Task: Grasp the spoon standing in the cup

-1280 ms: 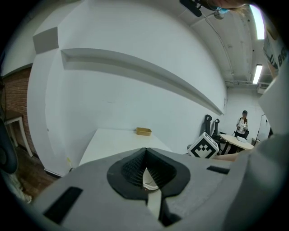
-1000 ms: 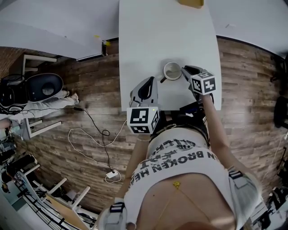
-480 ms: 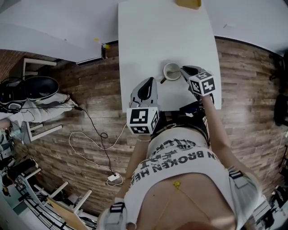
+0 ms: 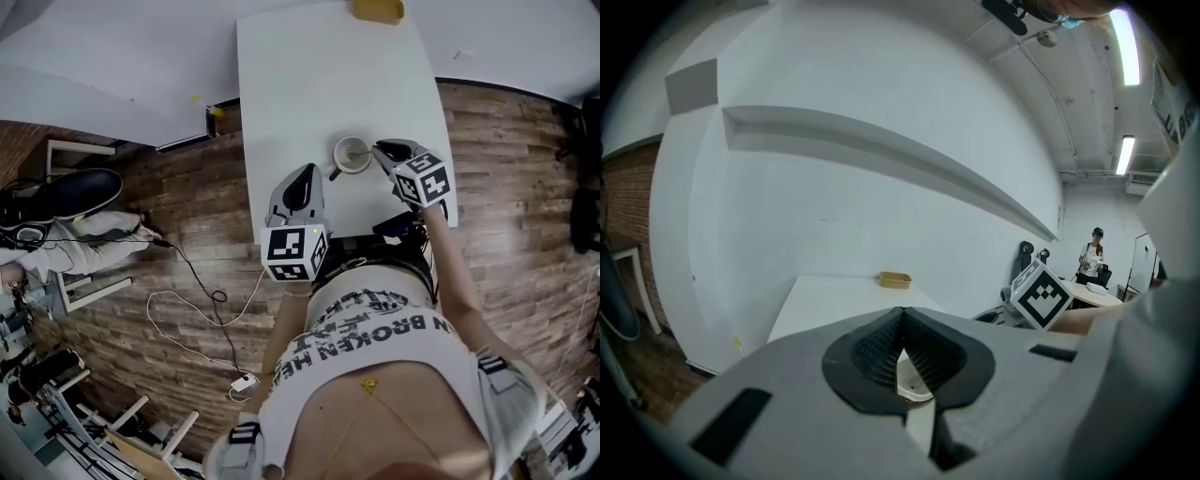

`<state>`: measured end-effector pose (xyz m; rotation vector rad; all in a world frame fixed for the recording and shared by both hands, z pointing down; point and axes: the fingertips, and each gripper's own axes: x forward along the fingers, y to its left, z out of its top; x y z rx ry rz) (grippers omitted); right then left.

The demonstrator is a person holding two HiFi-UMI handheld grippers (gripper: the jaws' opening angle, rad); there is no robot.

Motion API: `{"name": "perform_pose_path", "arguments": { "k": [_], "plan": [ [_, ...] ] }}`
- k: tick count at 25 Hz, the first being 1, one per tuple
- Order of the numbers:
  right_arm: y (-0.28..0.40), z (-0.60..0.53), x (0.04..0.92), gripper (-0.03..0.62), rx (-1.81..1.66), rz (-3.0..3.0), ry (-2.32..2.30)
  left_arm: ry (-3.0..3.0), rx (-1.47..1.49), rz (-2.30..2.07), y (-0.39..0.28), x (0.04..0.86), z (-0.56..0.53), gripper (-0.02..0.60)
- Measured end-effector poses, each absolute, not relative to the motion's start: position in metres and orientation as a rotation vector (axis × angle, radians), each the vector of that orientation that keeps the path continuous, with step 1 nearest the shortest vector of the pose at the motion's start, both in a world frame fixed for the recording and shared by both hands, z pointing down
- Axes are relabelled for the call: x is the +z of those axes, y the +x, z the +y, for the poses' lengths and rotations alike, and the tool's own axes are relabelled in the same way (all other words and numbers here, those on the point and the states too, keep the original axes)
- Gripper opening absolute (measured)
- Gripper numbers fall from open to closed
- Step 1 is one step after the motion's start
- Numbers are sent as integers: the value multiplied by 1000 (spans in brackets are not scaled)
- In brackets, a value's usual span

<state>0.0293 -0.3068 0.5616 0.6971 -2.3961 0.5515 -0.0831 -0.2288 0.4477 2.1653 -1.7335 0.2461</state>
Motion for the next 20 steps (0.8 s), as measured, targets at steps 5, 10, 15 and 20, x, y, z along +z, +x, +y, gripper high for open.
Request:
{"name": "perform_pose_path", "arguments": {
  "k": [5,10,15,20],
  "plan": [
    [30,-301,537,44,496,-2441,704,2195,245,-1718,-80,444,-231,-4],
    [28,-295,508,44,416,-2488,713,2230,237,-1695,-75,442,-235,-5],
    [30,-289,474,44,368,-2578,754,2257,238,-1680,-70,438,-238,-5],
    [31,-280,439,44,291,-2686,809,2289,220,-1671,-67,428,-238,-4]
  ]
}}
